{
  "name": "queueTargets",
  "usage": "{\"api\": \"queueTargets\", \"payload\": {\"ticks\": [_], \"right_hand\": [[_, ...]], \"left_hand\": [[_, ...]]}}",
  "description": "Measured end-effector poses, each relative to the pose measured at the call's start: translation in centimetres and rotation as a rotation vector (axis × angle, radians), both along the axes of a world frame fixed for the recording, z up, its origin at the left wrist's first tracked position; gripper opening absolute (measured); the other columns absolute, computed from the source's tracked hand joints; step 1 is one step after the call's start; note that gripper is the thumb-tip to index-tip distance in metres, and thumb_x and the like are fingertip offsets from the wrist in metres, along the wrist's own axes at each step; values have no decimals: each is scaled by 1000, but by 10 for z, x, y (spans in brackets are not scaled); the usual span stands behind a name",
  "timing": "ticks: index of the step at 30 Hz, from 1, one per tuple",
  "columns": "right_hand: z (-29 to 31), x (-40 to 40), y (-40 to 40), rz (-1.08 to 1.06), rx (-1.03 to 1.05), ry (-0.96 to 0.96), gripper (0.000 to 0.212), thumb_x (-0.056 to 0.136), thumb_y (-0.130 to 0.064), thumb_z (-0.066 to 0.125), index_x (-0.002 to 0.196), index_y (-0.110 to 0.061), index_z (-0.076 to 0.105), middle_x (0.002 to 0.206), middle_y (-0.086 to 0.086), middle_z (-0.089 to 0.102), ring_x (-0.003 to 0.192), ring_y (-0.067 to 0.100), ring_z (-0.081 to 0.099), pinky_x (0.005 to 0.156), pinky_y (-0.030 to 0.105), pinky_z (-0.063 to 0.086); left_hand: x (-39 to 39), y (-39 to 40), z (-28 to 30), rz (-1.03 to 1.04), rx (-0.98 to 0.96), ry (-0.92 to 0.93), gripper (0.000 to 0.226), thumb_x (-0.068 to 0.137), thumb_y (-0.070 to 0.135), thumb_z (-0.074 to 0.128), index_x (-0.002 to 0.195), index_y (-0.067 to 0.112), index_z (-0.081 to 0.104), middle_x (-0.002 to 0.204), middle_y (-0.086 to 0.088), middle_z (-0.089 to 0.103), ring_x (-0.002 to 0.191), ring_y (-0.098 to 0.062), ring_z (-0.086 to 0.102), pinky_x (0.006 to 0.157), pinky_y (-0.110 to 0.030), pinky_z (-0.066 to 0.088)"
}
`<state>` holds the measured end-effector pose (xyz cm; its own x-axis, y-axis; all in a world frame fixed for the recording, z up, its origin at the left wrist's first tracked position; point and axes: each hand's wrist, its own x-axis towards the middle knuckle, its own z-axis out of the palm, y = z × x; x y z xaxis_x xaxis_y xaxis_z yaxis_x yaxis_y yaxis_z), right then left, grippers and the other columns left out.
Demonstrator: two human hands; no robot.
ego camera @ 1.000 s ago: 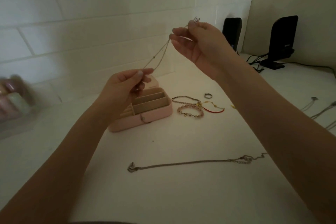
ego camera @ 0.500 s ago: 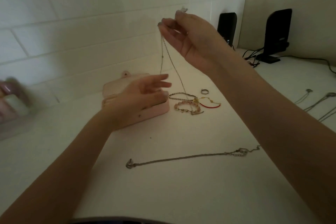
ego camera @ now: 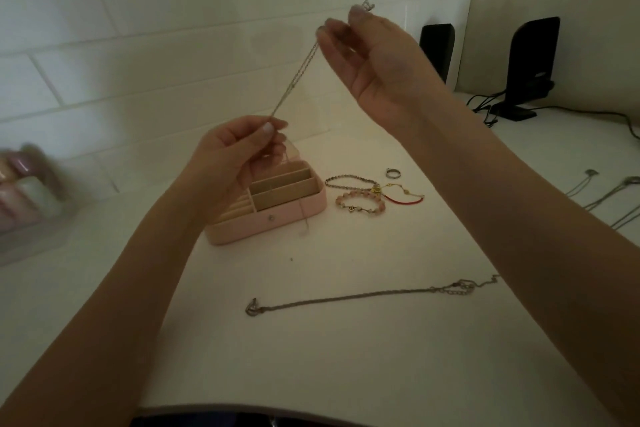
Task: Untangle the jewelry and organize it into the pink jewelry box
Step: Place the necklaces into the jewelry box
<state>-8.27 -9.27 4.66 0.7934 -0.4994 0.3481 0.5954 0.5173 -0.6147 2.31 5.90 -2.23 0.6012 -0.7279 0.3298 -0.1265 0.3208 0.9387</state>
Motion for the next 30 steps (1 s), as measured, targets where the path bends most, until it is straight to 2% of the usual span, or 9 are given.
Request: {"api": "queueTargets", "payload": {"ticks": [6,17,22,25,28,30], "right_hand": [[3,-1,-3,10,36,-27,9,95,-1,48,87,-1,49,73,17,58,56,22,64,61,30,59],[4,-2,-2,32,3,-32,6,95,-2,49,89,-1,49,74,18,58,60,23,64,62,30,60],[2,-1,-4,41,-7,-26,7,95,-2,50,87,-1,49,74,17,58,61,23,64,63,30,60],[1,-1,-5,45,-9,-13,7,95,-2,50,87,-2,49,74,17,58,61,23,64,62,30,60],[-2,0,-5,44,-19,19,7,95,-2,50,87,-3,49,75,17,58,62,22,63,62,29,60],[-5,1,-5,41,-33,40,8,95,-2,50,87,-3,49,75,17,58,62,22,63,62,29,59]], "left_hand": [[7,6,7,23,-131,20,26,83,9,52,73,17,75,70,2,68,68,-8,64,68,-18,53],[6,9,12,-18,-271,73,35,92,7,45,75,18,73,82,3,71,84,-9,67,76,-19,53],[10,10,10,7,-221,71,31,90,7,48,75,17,73,78,2,70,79,-10,67,74,-19,54],[11,12,9,-6,-152,38,5,71,17,69,74,18,74,77,1,71,77,-10,67,74,-20,54],[15,14,7,-27,-29,-15,19,55,26,78,72,17,74,73,1,71,73,-11,67,73,-21,55],[16,13,6,-30,54,-51,13,58,19,78,70,16,73,71,0,70,69,-11,66,70,-20,55]]}}
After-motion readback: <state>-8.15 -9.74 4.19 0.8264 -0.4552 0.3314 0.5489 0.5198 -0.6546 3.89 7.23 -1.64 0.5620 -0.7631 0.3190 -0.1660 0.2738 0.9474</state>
